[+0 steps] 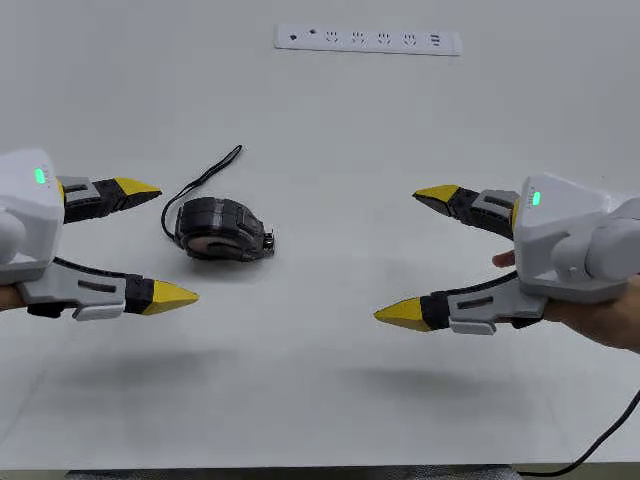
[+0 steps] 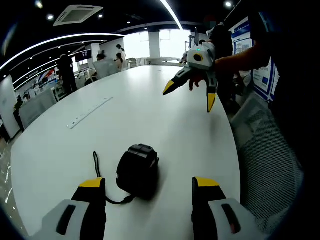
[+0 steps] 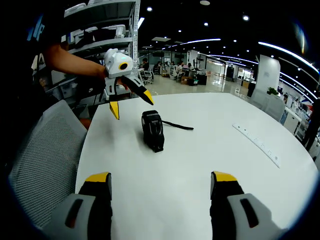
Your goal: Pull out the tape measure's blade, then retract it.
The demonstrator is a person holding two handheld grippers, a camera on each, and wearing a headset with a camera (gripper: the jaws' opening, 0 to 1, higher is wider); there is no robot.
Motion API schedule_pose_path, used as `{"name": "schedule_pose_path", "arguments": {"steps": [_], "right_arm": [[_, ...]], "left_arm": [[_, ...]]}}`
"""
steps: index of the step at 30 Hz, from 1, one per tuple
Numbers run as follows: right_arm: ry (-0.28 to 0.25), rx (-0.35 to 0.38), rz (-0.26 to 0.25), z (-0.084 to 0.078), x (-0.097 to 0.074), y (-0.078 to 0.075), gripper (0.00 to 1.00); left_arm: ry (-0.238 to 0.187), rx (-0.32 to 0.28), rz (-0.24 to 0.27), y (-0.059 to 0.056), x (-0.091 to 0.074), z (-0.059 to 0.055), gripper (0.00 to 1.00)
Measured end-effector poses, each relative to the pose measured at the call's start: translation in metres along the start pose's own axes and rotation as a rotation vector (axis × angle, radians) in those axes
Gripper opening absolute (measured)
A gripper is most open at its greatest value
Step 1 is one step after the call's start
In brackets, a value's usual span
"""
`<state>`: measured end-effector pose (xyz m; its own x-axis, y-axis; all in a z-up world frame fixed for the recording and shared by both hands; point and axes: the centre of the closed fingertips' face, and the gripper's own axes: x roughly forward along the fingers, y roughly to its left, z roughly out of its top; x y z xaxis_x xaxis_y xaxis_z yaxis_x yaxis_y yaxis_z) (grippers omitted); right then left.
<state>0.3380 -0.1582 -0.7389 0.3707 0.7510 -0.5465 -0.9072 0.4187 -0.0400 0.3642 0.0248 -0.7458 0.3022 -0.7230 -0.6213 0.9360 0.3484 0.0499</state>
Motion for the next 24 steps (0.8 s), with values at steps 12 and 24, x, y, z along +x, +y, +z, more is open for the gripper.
{"name": "schedule_pose_path", "arguments": {"steps": [12, 24], "right_arm": [[0.008, -0.06, 0.052, 0.006, 0.023, -0.004, 0.75], [0.012, -0.094, 0.083, 0.006, 0.042, -0.006, 0.69]], "left_arm": [[0.091, 0.081, -0.061, 0.013, 0.021, -0.011, 0.56], [0.132, 0.113, -0.088, 0.02, 0.033, -0.016, 0.41]]}}
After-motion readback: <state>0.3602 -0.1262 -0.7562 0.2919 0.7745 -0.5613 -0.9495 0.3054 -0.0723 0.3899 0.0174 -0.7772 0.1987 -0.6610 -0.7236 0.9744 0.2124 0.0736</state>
